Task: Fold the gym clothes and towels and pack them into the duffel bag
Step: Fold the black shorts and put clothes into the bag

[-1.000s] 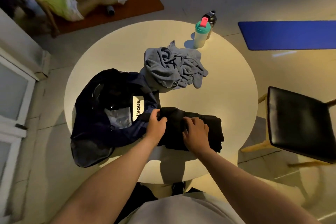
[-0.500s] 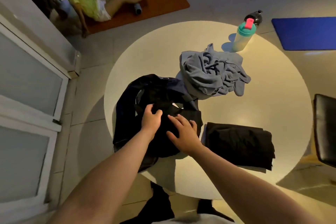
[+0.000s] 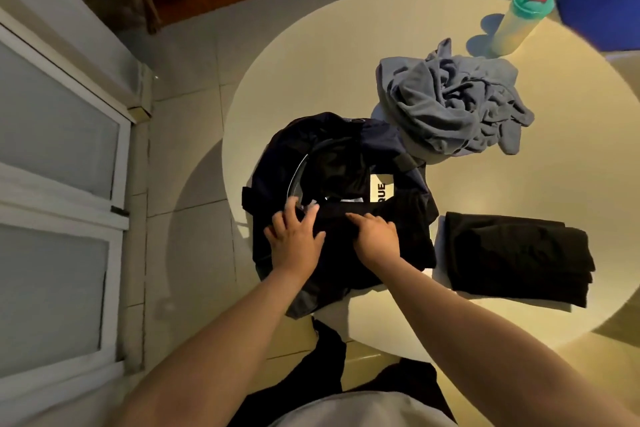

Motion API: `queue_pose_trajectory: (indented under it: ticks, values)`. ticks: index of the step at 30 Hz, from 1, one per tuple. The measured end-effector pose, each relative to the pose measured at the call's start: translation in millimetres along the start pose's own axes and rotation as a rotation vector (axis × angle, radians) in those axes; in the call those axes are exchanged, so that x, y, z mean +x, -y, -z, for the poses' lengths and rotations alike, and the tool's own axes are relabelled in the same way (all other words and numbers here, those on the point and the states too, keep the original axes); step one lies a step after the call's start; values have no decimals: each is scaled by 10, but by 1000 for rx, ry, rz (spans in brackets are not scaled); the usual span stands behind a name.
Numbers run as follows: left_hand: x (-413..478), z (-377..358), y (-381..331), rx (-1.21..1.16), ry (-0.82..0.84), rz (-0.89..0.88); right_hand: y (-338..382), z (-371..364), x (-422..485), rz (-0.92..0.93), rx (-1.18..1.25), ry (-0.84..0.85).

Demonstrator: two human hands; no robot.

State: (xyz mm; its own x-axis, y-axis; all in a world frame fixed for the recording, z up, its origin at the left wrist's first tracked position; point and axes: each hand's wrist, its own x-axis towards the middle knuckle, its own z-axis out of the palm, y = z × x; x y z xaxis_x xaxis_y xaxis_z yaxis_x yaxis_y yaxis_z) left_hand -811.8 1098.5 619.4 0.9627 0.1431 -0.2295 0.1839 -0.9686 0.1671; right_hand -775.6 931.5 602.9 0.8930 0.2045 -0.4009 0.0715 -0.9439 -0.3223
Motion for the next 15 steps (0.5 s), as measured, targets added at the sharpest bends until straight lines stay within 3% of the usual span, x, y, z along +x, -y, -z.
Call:
queue_pose_trajectory:
  ticks: [5, 8, 12, 15]
  values:
    - [102, 9, 83, -178, 48, -17, 68, -113, 43, -15, 164, -160]
    - [140, 28, 136, -244, 30, -57, 105, -152, 95, -24, 205, -122]
    - [97, 128, 215, -354, -6, -108, 143, -15, 245, -221, 379, -170]
    - [76, 214, 221, -446, -19, -156, 320, -31, 220, -100, 338, -243]
